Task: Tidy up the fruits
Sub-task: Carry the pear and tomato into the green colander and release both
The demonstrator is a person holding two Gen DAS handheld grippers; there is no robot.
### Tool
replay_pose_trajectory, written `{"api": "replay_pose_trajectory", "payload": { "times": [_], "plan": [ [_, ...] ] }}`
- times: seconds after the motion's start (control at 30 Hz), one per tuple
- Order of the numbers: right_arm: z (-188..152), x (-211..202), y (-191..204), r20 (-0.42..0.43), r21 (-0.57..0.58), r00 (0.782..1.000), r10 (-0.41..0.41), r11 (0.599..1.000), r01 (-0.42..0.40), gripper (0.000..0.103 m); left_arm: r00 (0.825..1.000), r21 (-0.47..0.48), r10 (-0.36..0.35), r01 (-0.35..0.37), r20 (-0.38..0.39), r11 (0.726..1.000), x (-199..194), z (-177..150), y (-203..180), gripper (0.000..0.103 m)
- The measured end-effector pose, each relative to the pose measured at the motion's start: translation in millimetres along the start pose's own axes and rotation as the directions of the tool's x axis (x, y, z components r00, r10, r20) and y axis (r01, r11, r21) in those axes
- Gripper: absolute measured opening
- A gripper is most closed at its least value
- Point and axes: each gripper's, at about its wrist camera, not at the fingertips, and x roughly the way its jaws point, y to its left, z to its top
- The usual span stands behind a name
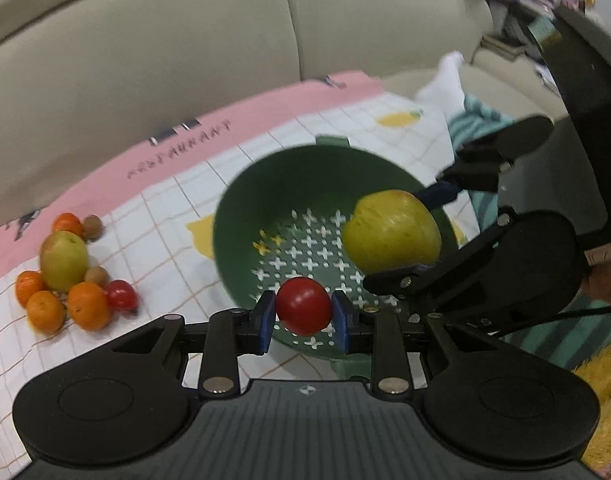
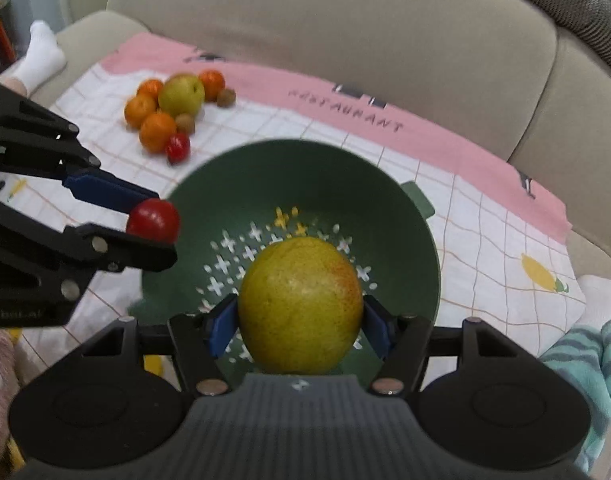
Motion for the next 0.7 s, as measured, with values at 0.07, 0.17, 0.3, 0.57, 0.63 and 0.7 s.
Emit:
{"api": "replay_pose_trajectory", "payload": {
  "times": [0.07,0.17,0.3,0.57,0.63,0.7],
  "plan": [
    [3,8,-2,-0.024,-0.019,1.000,0.017,1.000,-0.017,0.063,0.999,0.010,-0.009,0.009,-0.040,1.000,10,3,-1,0.033],
    [7,20,-3,-0.066,-0.044,0.997,0.033,0.998,-0.035,0.063,0.996,0.019,-0.013,0.014,-0.090,1.000,22,2,1,0.033],
    [7,36,-1,-0.120,-0.086,0.992,0.031,0.995,-0.042,0.063,0.992,0.030,-0.031,0.035,-0.123,0.999,31,6,3,0.033],
    [4,55,-3,-0.178,-0.083,0.983,0.043,0.995,-0.059,0.063,0.985,0.108,-0.001,0.019,-0.170,0.994,50,6,0,0.034],
    [3,57,-3,-0.186,-0.089,0.982,0.036,0.995,-0.053,0.063,0.986,0.132,0.010,0.012,-0.168,0.991,50,6,1,0.034],
    [2,60,-1,-0.193,-0.110,0.981,0.017,0.993,-0.039,0.063,0.986,0.142,0.016,0.008,-0.167,0.990,51,7,3,0.034]
  ]
}}
